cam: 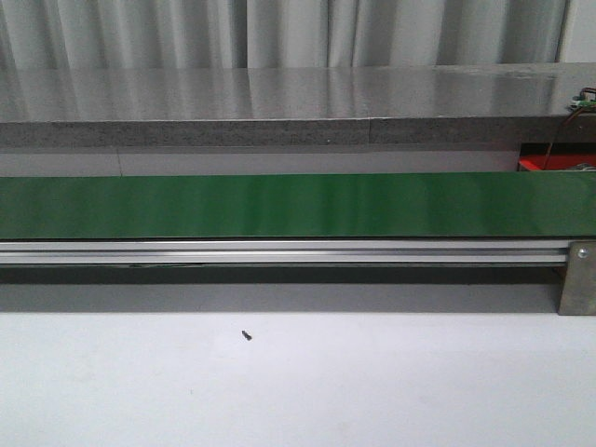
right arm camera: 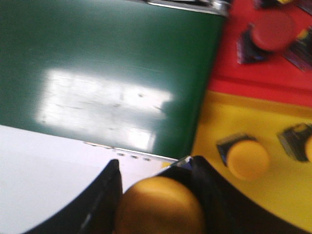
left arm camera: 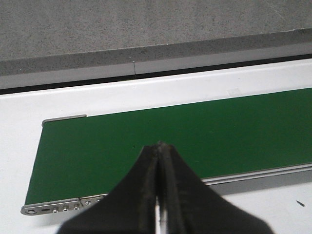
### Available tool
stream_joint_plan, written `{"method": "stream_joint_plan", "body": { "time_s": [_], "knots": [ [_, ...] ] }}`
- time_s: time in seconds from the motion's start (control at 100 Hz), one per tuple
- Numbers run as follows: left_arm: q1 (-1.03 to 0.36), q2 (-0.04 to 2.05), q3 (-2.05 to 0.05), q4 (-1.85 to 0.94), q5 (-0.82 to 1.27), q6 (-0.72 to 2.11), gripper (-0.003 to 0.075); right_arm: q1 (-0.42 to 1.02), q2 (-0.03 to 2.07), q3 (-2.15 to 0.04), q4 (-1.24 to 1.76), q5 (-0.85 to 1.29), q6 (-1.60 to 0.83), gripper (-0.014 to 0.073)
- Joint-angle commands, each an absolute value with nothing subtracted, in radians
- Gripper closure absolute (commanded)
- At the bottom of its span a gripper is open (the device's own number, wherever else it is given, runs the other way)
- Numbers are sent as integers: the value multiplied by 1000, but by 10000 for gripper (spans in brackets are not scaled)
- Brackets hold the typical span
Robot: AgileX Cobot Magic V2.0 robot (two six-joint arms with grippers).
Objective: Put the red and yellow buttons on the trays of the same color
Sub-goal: 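Lower the yellow button into the yellow tray and open the right gripper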
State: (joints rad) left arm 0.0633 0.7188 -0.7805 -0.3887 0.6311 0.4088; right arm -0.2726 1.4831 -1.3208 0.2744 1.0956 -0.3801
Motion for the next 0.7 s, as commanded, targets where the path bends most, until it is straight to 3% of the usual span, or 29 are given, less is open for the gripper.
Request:
{"method": "stream_joint_plan", "body": {
  "time_s": [0.0,0.24,0.69],
  "knots": [
    [56,716,-806,-415,555,409,740,-371,1423,-1299,318,1019,-383,377],
    [56,716,-806,-413,555,409,740,-535,1459,-1200,372,848,-383,377],
    [56,716,-806,-413,555,409,740,-595,1607,-1116,372,772,-383,377]
  ]
}}
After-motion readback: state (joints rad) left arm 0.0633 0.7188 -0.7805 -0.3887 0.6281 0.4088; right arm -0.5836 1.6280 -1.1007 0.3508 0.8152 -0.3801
